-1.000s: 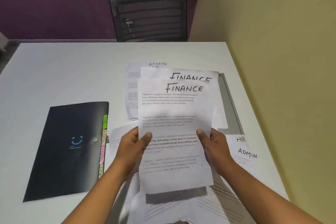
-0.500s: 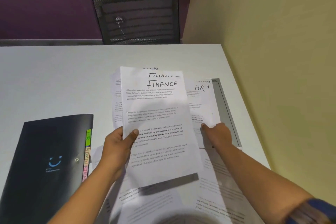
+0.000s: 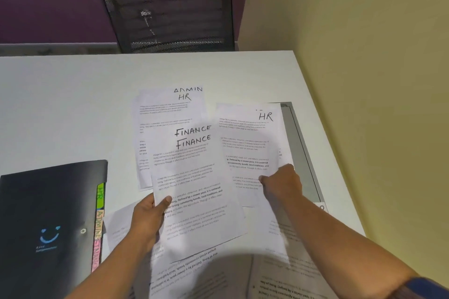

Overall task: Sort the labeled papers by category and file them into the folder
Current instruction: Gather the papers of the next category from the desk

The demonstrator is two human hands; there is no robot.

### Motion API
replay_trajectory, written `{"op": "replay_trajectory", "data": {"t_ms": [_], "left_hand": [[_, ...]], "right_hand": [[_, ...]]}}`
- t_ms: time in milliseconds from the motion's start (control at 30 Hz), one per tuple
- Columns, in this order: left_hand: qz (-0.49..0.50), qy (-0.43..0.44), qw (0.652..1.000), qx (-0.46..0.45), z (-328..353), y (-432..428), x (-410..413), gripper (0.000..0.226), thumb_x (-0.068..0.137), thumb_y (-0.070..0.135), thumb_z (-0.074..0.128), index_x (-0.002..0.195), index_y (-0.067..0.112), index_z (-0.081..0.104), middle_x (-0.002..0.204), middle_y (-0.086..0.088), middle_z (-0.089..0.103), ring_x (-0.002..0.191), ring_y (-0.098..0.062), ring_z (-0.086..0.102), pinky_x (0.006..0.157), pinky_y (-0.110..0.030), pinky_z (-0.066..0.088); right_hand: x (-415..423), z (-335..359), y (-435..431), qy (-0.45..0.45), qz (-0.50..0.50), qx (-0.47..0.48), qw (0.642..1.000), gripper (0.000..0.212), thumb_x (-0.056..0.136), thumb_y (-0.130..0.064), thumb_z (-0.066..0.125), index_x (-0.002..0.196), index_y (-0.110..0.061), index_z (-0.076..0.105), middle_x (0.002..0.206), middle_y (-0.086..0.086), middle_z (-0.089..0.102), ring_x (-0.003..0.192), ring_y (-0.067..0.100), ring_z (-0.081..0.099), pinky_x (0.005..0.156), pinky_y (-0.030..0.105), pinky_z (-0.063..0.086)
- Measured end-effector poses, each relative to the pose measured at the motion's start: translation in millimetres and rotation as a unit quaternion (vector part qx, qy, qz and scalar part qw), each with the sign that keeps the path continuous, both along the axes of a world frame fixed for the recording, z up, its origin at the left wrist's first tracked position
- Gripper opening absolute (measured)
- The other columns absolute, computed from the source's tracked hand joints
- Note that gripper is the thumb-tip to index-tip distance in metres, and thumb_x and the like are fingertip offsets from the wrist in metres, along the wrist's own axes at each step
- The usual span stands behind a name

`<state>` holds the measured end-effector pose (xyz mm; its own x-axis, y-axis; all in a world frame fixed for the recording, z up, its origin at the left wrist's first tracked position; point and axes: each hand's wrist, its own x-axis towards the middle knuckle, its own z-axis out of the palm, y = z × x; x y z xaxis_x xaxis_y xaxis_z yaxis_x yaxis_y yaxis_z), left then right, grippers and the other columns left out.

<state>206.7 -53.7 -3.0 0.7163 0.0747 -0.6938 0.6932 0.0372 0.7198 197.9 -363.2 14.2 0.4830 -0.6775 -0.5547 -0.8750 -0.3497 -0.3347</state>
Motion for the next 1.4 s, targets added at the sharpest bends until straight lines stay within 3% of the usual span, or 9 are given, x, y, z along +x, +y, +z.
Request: {"op": "replay_trajectory", "data": {"t_ms": [67, 200, 300, 500, 700, 900, 1033, 1233, 1400], "left_hand": [[-0.003, 0.0, 1.0, 0.0, -3.2, 1.9, -0.1, 0.024, 0.091, 0.002, 0.065, 0.114, 0.01, 0.069, 0.115, -0.017, 0.071, 0.094, -0.054, 0.061, 0.106, -0.054, 0.041], [-0.003, -0.004, 1.0, 0.01, -8.5, 6.0, -2.1, 0.025, 0.09, 0.006, 0.068, 0.113, 0.015, 0.071, 0.116, -0.013, 0.072, 0.072, -0.05, 0.062, 0.104, -0.052, 0.043], [0.007, -0.018, 1.0, 0.009, -5.8, 3.4, -5.0, 0.027, 0.089, 0.007, 0.069, 0.116, 0.009, 0.071, 0.114, -0.016, 0.072, 0.095, -0.054, 0.056, 0.103, -0.06, 0.041], [0.004, -0.025, 1.0, 0.005, -8.8, 7.3, -6.1, 0.021, 0.087, 0.005, 0.072, 0.104, 0.016, 0.076, 0.108, -0.007, 0.076, 0.098, -0.032, 0.072, 0.106, -0.054, 0.045], [-0.002, -0.035, 0.999, -0.022, -18.3, 11.8, -5.5, 0.02, 0.087, 0.006, 0.073, 0.103, 0.016, 0.076, 0.109, -0.004, 0.076, 0.107, -0.023, 0.07, 0.107, -0.047, 0.046], [-0.006, -0.039, 0.999, -0.019, -22.0, 11.7, -5.4, 0.017, 0.087, 0.005, 0.072, 0.101, 0.015, 0.075, 0.105, -0.006, 0.077, 0.084, -0.014, 0.073, 0.107, -0.047, 0.045], [-0.006, -0.042, 0.999, -0.017, -28.4, 14.5, -5.7, 0.017, 0.086, 0.008, 0.074, 0.1, 0.017, 0.076, 0.104, -0.003, 0.077, 0.098, -0.025, 0.071, 0.106, -0.047, 0.047], [0.002, -0.045, 0.998, -0.039, -33.0, 15.7, -5.5, 0.021, 0.087, 0.003, 0.071, 0.105, 0.014, 0.075, 0.11, -0.007, 0.075, 0.109, -0.026, 0.069, 0.107, -0.049, 0.045], [0.005, -0.037, 0.998, -0.041, -34.3, 16.7, -4.9, 0.021, 0.086, 0.003, 0.071, 0.102, 0.016, 0.076, 0.11, -0.006, 0.076, 0.108, -0.025, 0.069, 0.107, -0.049, 0.044]], "right_hand": [[0.3, -0.4, -0.3, 0.013, 0.009, -0.011, 1.0, 0.062, 0.07, -0.042, 0.083, 0.112, -0.007, 0.053, 0.104, 0.009, 0.068, 0.094, 0.033, 0.066, 0.077, 0.041, 0.058], [-0.8, -6.2, 5.3, 0.012, -0.008, -0.044, 0.999, 0.066, 0.071, -0.041, 0.082, 0.118, -0.007, 0.05, 0.114, 0.012, 0.063, 0.101, 0.036, 0.064, 0.084, 0.047, 0.058], [4.0, -4.8, 9.0, 0.017, -0.041, -0.032, 0.999, 0.067, 0.076, -0.035, 0.083, 0.123, -0.002, 0.047, 0.118, 0.016, 0.061, 0.104, 0.037, 0.064, 0.082, 0.042, 0.056], [5.9, -1.4, 1.9, -0.047, -0.099, 0.065, 0.992, 0.018, 0.068, -0.009, 0.078, 0.073, -0.007, 0.061, 0.079, 0.007, 0.07, 0.069, 0.025, 0.066, 0.065, 0.029, 0.054], [-3.7, 2.8, -2.3, -0.163, -0.117, 0.079, 0.976, 0.029, 0.067, -0.004, 0.069, 0.053, -0.017, 0.046, 0.057, 0.001, 0.05, 0.057, 0.021, 0.049, 0.059, 0.026, 0.042], [-2.7, 2.2, 1.2, -0.035, -0.043, 0.089, 0.994, 0.011, 0.066, -0.001, 0.07, 0.075, -0.001, 0.062, 0.074, 0.013, 0.067, 0.065, 0.03, 0.067, 0.061, 0.038, 0.058], [-10.3, 4.9, -1.5, 0.033, 0.033, 0.09, 0.995, 0.015, 0.059, -0.003, 0.067, 0.067, -0.006, 0.055, 0.061, 0.007, 0.057, 0.052, 0.024, 0.052, 0.049, 0.026, 0.039], [-5.4, 6.0, -17.4, -0.024, 0.029, -0.043, 0.998, 0.029, 0.086, -0.034, 0.061, 0.082, -0.005, 0.065, 0.08, 0.009, 0.067, 0.071, 0.026, 0.064, 0.051, 0.023, 0.038], [6.9, 6.3, -21.6, -0.047, -0.043, 0.004, 0.998, 0.04, 0.074, -0.037, 0.074, 0.097, -0.008, 0.061, 0.085, 0.005, 0.067, 0.078, 0.026, 0.066, 0.059, 0.027, 0.046]]}}
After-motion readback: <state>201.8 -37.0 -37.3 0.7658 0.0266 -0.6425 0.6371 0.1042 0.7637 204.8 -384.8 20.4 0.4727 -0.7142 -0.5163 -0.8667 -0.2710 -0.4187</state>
